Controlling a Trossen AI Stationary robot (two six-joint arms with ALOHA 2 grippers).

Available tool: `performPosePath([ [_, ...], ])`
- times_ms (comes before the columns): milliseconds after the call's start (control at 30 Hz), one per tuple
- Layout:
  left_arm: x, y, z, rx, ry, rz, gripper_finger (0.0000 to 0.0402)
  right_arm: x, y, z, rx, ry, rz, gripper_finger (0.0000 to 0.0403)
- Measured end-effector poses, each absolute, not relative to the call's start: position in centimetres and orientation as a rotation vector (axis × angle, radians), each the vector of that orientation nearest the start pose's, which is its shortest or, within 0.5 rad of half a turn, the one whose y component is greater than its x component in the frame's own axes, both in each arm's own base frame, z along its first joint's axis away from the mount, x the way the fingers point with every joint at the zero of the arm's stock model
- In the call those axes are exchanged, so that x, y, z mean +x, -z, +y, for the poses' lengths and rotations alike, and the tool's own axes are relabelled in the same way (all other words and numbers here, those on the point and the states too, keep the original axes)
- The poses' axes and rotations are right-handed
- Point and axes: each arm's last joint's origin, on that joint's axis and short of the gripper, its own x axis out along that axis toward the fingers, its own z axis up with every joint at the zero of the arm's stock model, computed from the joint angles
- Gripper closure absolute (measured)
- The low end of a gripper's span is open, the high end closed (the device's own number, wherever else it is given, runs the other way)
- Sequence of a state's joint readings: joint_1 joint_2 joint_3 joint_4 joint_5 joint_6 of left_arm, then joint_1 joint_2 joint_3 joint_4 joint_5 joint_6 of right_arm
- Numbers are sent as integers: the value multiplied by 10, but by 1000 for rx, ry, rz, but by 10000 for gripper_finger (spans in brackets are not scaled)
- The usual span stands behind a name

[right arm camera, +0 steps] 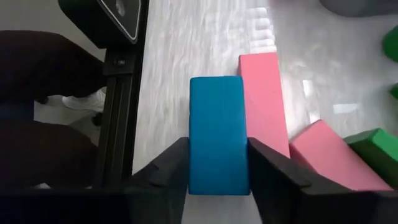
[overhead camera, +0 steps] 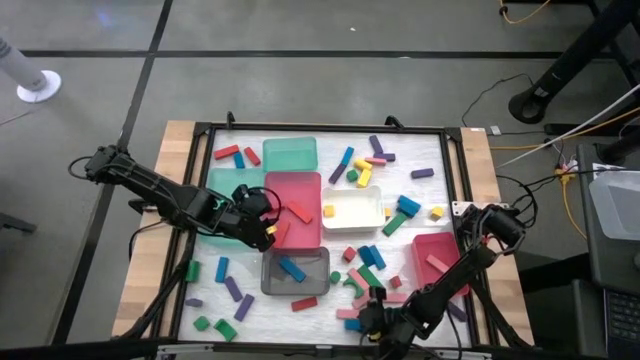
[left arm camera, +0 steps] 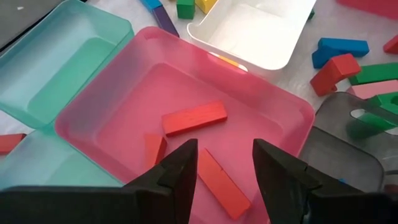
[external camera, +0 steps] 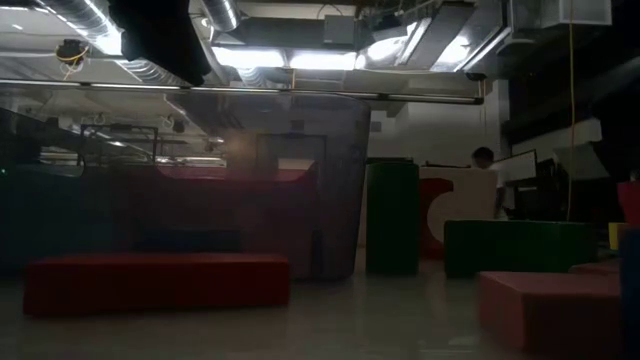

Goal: Sort blocks
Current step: Put the blue block into the black bin, then put the red block into the top pink bin

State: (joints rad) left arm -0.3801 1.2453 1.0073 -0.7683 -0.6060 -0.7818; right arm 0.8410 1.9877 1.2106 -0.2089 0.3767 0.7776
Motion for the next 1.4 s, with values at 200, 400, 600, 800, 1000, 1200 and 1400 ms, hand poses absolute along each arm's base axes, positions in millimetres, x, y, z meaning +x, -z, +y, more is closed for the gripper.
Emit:
performPosePath([
  [200,226,-277,-73,-251,-525,737,258,277,-140,284,183,-96,907,280],
  [400,226,-277,-73,-248,-523,737,258,291,-172,279,188,-135,871,280],
  [600,226,-277,-73,-248,-523,736,258,313,-215,265,44,-164,765,264],
  [800,226,-277,-73,-249,-522,736,258,346,-229,232,-104,-119,682,268],
  [1000,225,-277,-77,-247,-507,736,258,370,-229,192,-74,-42,693,240],
  [1200,222,-277,-84,-236,-477,739,258,383,-228,167,12,-120,739,216],
  [1400,220,-277,-90,-233,-453,740,258,387,-229,155,92,-171,772,211],
])
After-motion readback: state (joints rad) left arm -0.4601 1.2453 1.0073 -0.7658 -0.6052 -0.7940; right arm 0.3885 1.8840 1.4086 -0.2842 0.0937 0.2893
